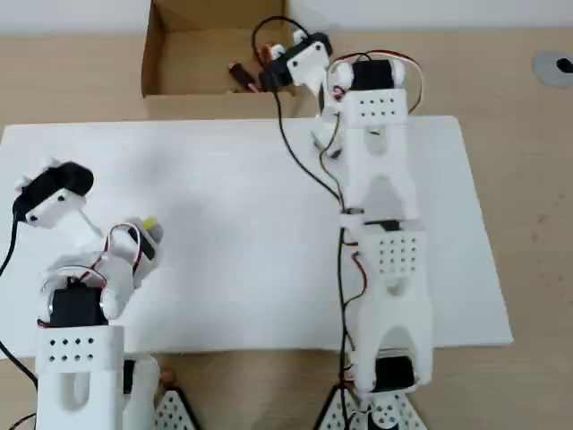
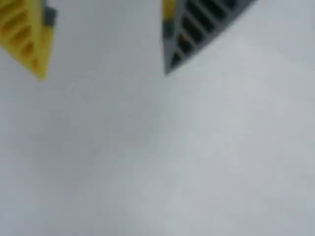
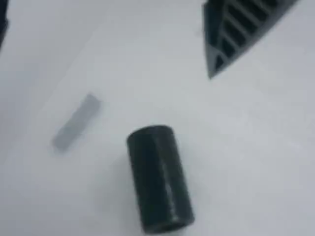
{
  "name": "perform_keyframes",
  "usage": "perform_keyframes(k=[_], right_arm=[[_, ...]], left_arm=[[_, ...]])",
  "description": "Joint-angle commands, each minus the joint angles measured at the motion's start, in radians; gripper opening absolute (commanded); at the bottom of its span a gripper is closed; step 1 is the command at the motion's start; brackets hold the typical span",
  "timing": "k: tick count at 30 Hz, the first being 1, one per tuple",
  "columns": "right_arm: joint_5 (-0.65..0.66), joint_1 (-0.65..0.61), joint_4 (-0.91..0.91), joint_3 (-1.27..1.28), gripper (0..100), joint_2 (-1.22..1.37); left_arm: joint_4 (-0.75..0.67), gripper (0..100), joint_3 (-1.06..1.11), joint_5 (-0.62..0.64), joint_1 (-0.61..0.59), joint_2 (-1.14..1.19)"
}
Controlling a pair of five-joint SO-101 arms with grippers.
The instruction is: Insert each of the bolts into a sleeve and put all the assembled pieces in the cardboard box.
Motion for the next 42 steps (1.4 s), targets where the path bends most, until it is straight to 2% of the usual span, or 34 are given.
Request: perform_keyframes(k=[1, 23, 31, 38, 42], right_arm=[[0.041, -0.015, 0.015, 0.002, 32.0, -0.007], [0.278, -0.022, -0.041, -0.061, 32.0, 0.125], [0.264, -0.021, -0.13, -0.105, 31.9, 0.232], [0.137, 0.002, -0.215, -0.176, 31.2, 0.286], [0.129, 0.024, -0.215, -0.177, 20.3, 0.294]], left_arm=[[0.014, 19, -0.005, 0.006, -0.011, -0.015], [0.008, 19, -0.005, 0.032, -0.005, -0.008], [0.008, 19, -0.005, 0.031, -0.005, -0.008], [0.008, 19, -0.005, 0.031, -0.005, -0.008], [0.006, 19, -0.005, 0.031, -0.005, -0.008]])
